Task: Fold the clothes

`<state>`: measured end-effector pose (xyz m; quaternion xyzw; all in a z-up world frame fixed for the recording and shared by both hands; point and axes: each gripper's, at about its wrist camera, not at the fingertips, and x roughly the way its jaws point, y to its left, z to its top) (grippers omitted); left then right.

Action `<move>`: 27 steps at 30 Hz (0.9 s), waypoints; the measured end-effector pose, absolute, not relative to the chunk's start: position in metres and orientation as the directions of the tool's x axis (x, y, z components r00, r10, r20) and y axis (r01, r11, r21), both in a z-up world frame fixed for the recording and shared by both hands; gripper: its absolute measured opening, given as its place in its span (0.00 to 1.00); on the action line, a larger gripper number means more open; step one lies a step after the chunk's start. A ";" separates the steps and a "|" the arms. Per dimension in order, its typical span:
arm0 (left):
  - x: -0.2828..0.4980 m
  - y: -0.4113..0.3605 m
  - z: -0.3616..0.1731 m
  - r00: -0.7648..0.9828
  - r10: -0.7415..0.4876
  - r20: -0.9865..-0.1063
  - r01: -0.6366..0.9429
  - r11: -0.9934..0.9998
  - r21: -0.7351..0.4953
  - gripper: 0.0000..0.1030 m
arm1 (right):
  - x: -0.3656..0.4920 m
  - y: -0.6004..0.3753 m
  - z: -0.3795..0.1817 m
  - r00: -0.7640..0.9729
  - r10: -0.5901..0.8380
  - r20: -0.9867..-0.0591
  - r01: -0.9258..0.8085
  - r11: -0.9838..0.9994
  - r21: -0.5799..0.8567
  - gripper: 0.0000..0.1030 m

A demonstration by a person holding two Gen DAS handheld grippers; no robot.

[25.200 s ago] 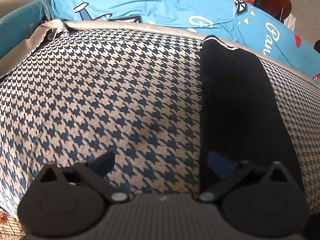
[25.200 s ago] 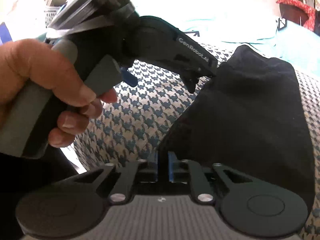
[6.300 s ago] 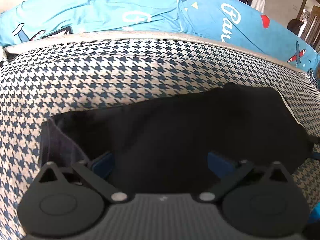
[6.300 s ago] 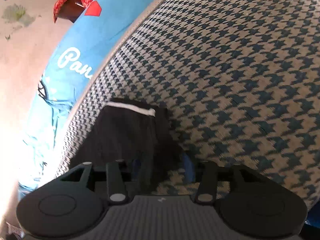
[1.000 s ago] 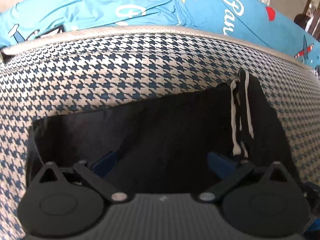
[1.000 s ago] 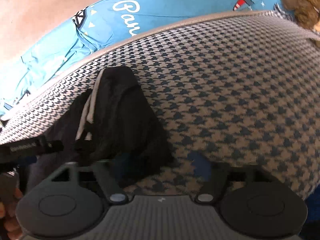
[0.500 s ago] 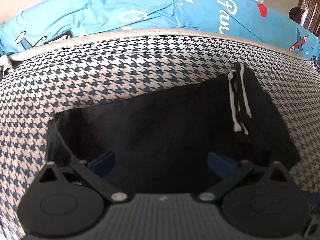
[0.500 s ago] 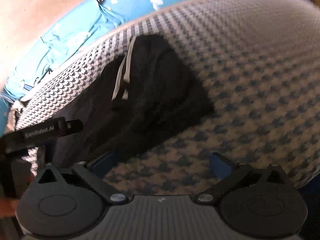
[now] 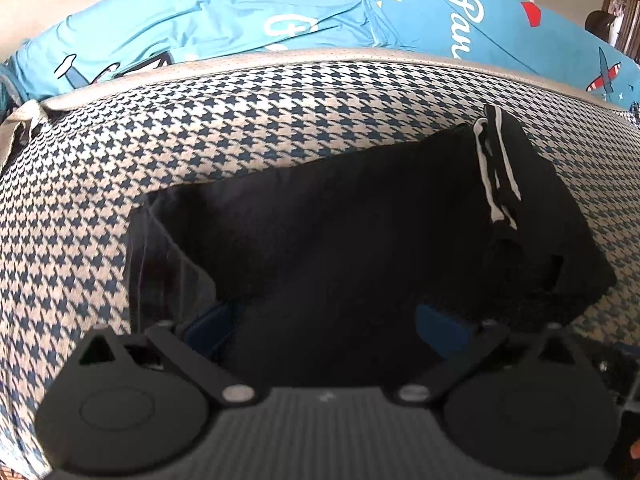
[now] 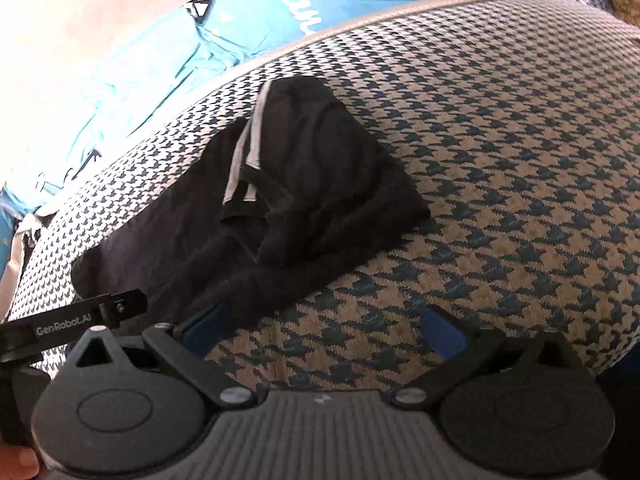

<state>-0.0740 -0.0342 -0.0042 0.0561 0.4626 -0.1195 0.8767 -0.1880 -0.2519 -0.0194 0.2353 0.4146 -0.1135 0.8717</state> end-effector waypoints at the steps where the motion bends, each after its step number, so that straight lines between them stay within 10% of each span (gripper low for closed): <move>1: -0.076 -0.032 -0.005 0.543 -0.159 -0.824 0.262 0.965 -0.014 1.00 | -0.188 -0.249 -0.018 0.633 0.008 -0.774 0.377 0.870 0.317 1.00; 27: -0.060 0.057 0.024 0.574 -0.118 -0.811 0.251 0.967 0.036 1.00 | -0.187 -0.095 0.001 0.689 0.212 -0.693 -0.283 0.959 0.011 1.00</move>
